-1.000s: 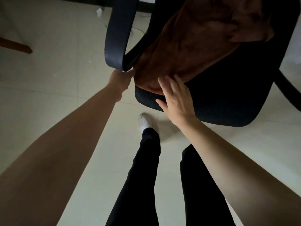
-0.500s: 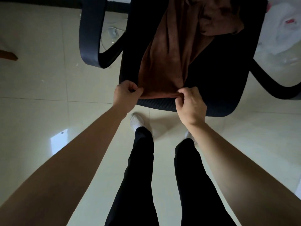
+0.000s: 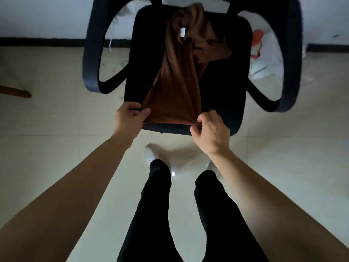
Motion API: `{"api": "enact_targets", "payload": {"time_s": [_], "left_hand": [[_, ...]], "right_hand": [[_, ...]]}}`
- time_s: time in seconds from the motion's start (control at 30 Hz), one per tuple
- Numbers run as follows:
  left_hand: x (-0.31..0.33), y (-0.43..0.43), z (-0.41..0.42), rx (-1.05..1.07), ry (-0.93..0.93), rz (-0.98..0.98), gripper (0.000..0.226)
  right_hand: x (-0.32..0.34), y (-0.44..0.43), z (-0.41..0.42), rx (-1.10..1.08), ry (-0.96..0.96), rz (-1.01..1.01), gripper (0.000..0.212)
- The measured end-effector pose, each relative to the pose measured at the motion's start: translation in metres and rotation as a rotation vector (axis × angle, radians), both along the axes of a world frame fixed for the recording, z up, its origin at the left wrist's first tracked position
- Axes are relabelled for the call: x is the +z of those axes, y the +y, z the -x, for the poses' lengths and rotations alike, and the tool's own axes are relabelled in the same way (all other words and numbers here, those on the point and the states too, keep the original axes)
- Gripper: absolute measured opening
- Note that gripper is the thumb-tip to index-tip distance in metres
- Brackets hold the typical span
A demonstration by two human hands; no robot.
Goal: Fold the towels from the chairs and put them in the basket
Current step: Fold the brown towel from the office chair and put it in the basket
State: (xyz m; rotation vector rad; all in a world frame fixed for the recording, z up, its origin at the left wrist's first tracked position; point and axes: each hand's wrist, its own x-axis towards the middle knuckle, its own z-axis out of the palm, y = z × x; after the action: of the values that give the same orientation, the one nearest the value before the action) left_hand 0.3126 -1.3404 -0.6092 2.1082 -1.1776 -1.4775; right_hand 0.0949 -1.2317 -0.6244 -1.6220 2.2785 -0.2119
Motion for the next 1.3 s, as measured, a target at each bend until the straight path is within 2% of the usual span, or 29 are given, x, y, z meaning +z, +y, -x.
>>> {"api": "enact_targets", "payload": {"time_s": [0.1,0.27,0.33,0.43,0.57,0.7,0.83,0.93,1.07,1.13,1.2,1.3], "left_hand": [[0.077,-0.014,0.026,-0.023,0.089,0.106,0.028],[0.215,-0.040,0.057,-0.015,0.121,0.350,0.018],[0.261,-0.043,0.068,-0.007,0.135,0.425,0.015],[0.336,-0.035,0.086,0.008,0.154,0.550,0.010],[0.400,-0.030,0.102,0.042,0.145,0.678,0.010],[0.434,-0.021,0.106,0.166,0.189,0.735,0.009],[0.437,-0.006,0.107,0.257,0.159,0.742,0.007],[0.434,-0.002,0.099,0.429,0.203,0.688,0.014],[0.429,0.000,0.084,0.500,0.261,0.582,0.030],[0.429,0.002,0.075,0.398,0.276,0.542,0.047],[0.427,0.002,0.065,0.273,0.181,0.533,0.060],[0.430,0.003,0.045,0.224,0.079,0.587,0.051]], "right_hand": [[0.056,-0.011,0.018,-0.022,0.017,0.099,0.023],[0.167,-0.042,0.054,-0.050,-0.022,0.256,0.012],[0.203,-0.055,0.068,-0.044,-0.015,0.243,0.011],[0.262,-0.065,0.088,0.040,-0.021,0.234,0.027],[0.306,-0.065,0.107,0.190,0.122,0.221,0.019],[0.317,-0.053,0.130,0.196,0.118,0.164,0.022],[0.325,-0.049,0.145,0.158,0.112,0.171,0.021],[0.330,-0.047,0.161,0.099,0.063,0.234,0.023],[0.342,-0.041,0.171,-0.008,-0.175,0.323,0.016],[0.358,-0.039,0.166,-0.090,-0.427,0.374,0.015],[0.375,-0.039,0.157,-0.180,-0.634,0.442,0.022],[0.404,-0.035,0.144,-0.291,-0.693,0.571,0.025]]}}
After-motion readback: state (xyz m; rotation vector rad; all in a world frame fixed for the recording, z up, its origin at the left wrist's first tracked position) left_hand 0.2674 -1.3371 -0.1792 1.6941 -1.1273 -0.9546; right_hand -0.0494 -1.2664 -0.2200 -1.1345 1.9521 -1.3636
